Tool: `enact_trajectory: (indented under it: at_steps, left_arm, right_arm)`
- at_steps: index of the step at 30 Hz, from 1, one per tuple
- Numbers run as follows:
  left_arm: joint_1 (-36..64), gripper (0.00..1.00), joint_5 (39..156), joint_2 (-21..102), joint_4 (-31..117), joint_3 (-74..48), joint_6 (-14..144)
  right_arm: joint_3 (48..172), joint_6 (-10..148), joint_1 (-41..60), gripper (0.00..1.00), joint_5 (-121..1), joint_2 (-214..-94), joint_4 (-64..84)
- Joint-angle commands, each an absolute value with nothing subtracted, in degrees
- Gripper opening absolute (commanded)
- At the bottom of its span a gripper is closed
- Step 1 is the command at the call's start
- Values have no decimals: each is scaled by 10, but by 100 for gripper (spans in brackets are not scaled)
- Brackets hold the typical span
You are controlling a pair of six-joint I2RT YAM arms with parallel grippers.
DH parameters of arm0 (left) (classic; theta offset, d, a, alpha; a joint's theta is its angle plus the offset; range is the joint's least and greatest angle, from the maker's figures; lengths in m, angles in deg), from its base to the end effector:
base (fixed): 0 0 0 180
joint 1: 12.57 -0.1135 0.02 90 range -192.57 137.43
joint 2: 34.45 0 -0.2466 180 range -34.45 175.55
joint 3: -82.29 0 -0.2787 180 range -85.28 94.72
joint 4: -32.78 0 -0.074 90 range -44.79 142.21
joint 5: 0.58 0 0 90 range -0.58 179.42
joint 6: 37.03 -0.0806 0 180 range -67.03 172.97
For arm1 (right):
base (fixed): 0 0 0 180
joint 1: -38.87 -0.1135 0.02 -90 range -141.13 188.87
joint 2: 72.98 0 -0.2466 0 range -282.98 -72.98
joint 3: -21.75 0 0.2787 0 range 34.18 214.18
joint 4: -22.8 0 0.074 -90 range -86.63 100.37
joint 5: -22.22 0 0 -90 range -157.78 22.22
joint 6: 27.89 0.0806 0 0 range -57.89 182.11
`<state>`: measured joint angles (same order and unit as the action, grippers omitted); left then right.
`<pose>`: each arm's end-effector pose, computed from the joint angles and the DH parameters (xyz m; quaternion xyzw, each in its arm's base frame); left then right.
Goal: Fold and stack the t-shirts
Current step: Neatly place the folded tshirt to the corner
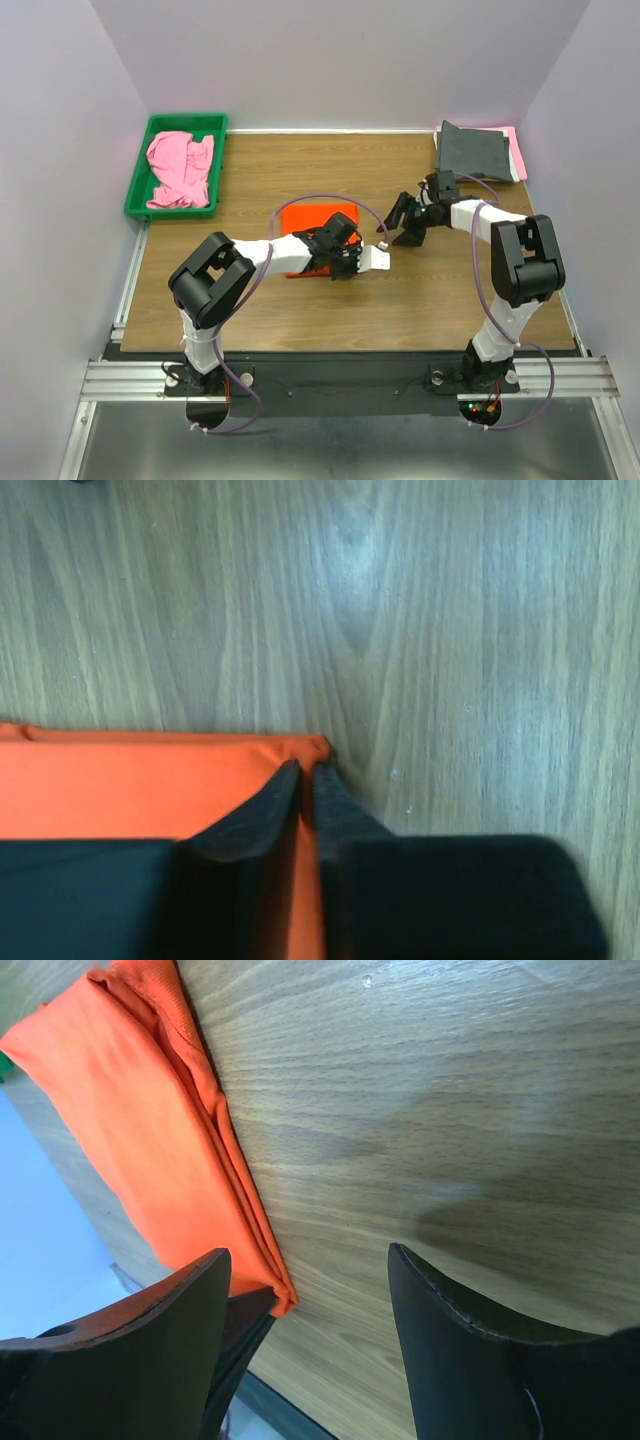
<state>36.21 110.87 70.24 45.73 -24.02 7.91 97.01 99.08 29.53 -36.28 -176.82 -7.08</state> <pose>0.2603 -0.3419 0.1051 0.7102 0.5645 -0.1837 0.3785 0.3863 0.1062 0.0980 0.1495 0.9171 0.3430 0.1378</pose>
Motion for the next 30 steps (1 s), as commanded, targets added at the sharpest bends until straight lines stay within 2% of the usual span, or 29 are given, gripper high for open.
enact_trajectory:
  at_steps: [1, 4, 11, 22, 25, 30]
  left_arm:
    - [363, 9, 1117, 701, 451, -216, 89]
    - [348, 0, 1142, 685, 471, -204, 114]
    - [311, 0, 1230, 659, 503, -141, 184]
    - [308, 0, 1269, 658, 533, -96, 188]
    - [307, 0, 1272, 659, 537, -90, 185]
    - [306, 0, 1271, 660, 537, -92, 188]
  right_arm:
    - [972, 1019, 298, 70, -336, -1787, -32]
    - [955, 1054, 298, 70, -310, -1799, 13]
    - [896, 1151, 261, 70, -323, -1778, 192]
    - [961, 1197, 210, 66, -352, -1869, 251]
    - [984, 1206, 209, 63, -364, -1894, 259]
    - [999, 1210, 209, 52, -393, -1912, 279]
